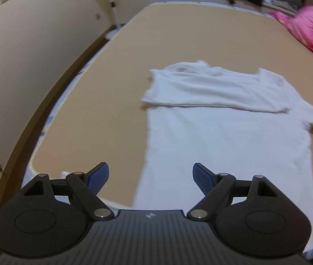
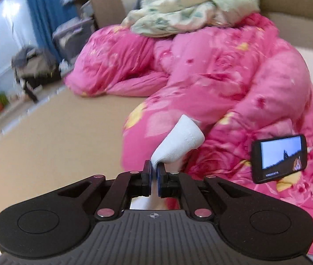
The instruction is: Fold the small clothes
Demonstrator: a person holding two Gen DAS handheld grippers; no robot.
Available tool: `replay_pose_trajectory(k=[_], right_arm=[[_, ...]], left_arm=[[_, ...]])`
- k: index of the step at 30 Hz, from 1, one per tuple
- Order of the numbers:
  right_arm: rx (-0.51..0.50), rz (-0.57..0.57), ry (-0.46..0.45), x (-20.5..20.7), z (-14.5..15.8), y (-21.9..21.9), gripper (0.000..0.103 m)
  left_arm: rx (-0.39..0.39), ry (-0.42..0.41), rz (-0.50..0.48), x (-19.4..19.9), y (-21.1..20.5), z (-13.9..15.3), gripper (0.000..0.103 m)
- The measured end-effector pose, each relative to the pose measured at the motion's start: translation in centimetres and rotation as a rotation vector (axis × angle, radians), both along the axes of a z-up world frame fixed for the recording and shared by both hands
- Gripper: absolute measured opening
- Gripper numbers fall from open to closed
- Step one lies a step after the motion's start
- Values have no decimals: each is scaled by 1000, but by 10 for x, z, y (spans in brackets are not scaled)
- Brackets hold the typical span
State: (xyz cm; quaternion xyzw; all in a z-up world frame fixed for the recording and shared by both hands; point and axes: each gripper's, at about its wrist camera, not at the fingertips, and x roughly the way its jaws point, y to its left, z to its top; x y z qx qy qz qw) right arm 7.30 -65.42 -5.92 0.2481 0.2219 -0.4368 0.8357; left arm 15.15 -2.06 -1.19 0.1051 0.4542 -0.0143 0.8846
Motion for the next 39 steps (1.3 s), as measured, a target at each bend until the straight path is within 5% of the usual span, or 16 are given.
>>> replay_pose_trajectory(k=[8,12,14,16,20,24,29,39], right_arm=[[-307,554,-75,153,66,245,4],[-226,881,-139,198,43,403,5],[-121,1044,-48,207,7,465,23],[-84,1169,86,199,-37,512,60],[-109,1153,203,159,-77,503,64],[-31,938,206,108,-74,421,69],[-60,739,212,17,-60,349,69],[-101,730,176,-121,-14,382,81]], left_arm=[[-26,-29,175,43,94,-12,87],[-61,-41,264,55,137,-12,87],[-62,-35,297,59,153,-15,87],[-57,-25,312,63,164,-19,87],[-7,-11,258,70,161,-29,87],[0,6,206,80,134,-40,87],[-46,20,130,77,84,-37,87],[44,72,-17,-4,23,-32,91]])
